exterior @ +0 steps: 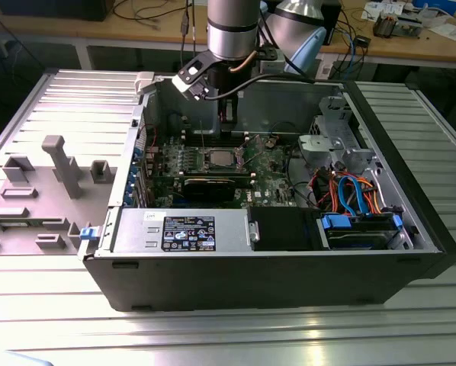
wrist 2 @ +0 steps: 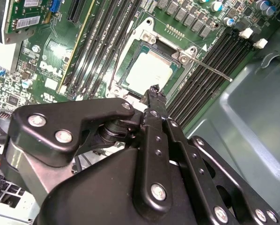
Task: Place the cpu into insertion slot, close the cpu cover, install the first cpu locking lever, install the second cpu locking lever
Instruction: 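Close the cpu cover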
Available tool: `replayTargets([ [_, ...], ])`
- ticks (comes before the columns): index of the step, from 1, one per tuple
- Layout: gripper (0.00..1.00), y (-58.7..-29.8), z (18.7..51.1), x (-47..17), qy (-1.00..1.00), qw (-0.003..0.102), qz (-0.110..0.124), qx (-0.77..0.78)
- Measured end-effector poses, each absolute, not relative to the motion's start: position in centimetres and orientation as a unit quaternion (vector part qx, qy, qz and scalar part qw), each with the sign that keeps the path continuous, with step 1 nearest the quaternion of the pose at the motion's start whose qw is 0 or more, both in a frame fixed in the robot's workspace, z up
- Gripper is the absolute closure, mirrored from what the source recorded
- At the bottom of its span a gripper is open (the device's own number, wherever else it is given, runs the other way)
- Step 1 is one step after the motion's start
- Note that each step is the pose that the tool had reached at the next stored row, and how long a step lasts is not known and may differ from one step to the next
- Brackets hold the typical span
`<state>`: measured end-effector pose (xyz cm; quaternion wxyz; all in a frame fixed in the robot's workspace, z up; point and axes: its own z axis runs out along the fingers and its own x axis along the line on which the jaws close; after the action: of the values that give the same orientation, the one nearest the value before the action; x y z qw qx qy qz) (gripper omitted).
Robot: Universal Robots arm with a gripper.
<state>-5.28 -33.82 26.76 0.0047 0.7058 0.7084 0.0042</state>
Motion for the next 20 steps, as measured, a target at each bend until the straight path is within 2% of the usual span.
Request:
replayTargets([
  [20, 0.89, -33.82, 27.48, -4.87, 0.708, 0.005, 0.004, 0.706],
])
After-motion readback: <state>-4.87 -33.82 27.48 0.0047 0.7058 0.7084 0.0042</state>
